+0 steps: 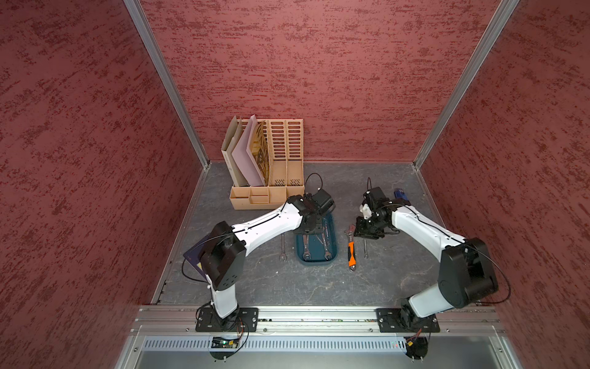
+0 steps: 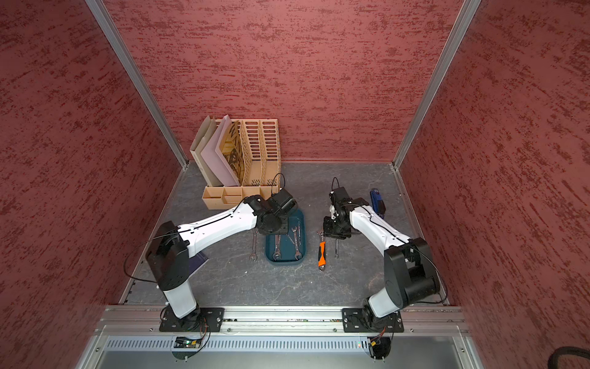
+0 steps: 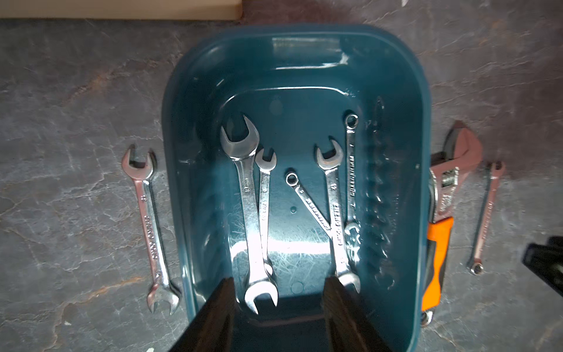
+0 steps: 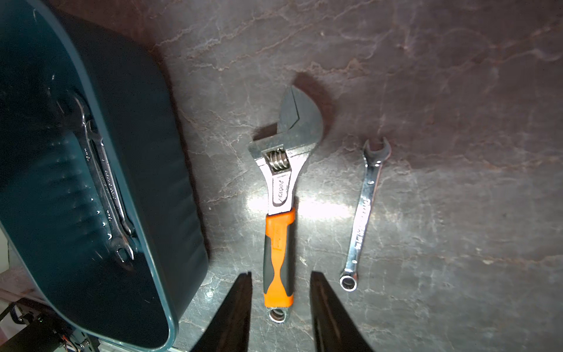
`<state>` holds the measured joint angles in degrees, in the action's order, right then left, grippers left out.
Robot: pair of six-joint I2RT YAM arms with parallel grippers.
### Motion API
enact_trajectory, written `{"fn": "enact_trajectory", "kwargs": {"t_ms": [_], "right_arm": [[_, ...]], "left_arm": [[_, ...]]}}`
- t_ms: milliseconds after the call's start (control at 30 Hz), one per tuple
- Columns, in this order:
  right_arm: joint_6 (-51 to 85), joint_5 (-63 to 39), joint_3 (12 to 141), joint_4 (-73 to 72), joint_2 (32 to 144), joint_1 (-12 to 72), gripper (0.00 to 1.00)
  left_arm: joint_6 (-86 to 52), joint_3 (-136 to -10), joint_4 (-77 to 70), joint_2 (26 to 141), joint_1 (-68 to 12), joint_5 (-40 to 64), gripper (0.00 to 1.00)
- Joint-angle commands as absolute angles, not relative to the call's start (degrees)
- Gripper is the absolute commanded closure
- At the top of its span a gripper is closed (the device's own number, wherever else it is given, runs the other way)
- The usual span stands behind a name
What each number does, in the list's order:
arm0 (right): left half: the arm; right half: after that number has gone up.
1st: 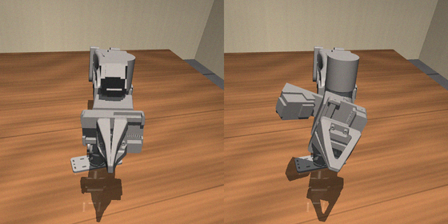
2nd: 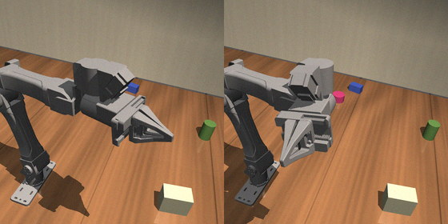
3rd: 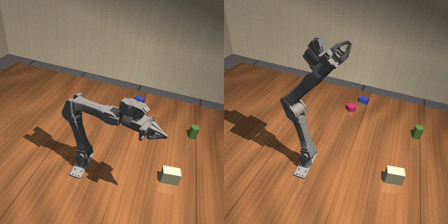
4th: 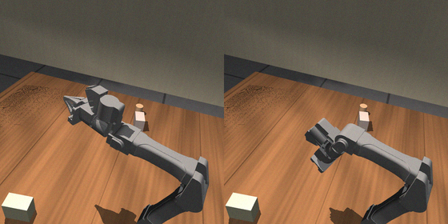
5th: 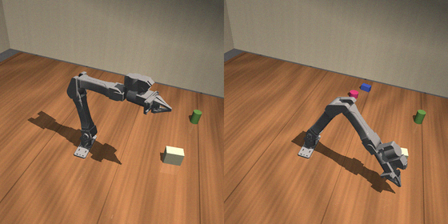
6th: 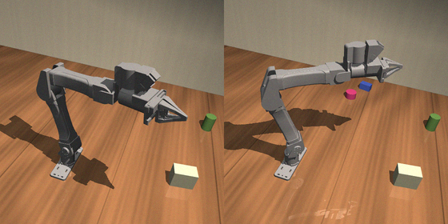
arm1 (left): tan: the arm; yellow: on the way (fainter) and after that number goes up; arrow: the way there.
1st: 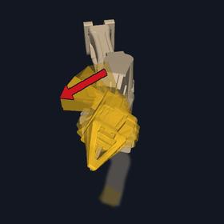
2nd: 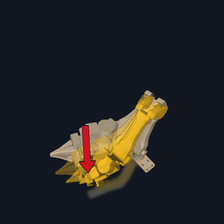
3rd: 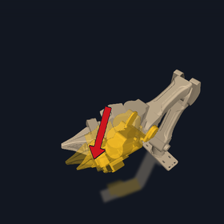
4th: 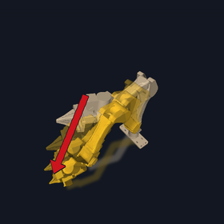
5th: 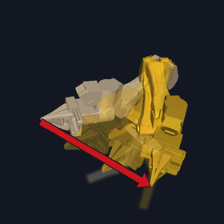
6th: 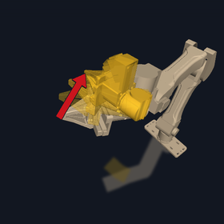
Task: Take out the wrench from the storage box
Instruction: Pick up the wrench from the storage box.
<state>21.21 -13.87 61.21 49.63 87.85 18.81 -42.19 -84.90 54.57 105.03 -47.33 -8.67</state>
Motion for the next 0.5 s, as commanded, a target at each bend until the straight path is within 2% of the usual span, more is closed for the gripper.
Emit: {"fn": "enact_trajectory", "kwargs": {"t_ms": [0,467], "right_arm": [[22.0,-14.8,60.1,48.2,87.0,19.5,0.64],[22.0,-15.5,59.7,47.5,87.9,19.8,0.64]], "left_arm": [[-42.3,-86.5,53.1,107.1,-46.4,-6.7,0.50],[-42.2,-90.4,55.5,117.4,-44.4,-4.4,0.50]]}}
